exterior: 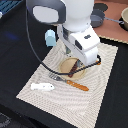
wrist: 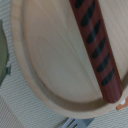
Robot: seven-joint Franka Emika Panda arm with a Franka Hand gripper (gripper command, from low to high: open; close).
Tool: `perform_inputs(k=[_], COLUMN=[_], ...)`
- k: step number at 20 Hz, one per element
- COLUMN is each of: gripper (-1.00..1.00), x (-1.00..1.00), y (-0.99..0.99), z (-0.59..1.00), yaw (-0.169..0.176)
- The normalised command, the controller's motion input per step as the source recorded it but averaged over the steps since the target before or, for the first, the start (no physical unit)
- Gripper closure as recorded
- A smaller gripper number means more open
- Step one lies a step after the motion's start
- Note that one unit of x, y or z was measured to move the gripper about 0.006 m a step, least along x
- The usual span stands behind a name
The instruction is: Interact with the objects in diverse but meaningful ways.
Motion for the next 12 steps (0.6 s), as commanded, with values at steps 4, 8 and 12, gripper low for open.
perform_inputs(k=[4,8,12], gripper=[-1.00,-1.00,-1.00], x=[0.24,0.17,0.19], y=[-0.22,-0.21,-0.21], z=[-0.17,-0.21,-0.19], yaw=[-0.007,0.000,0.000])
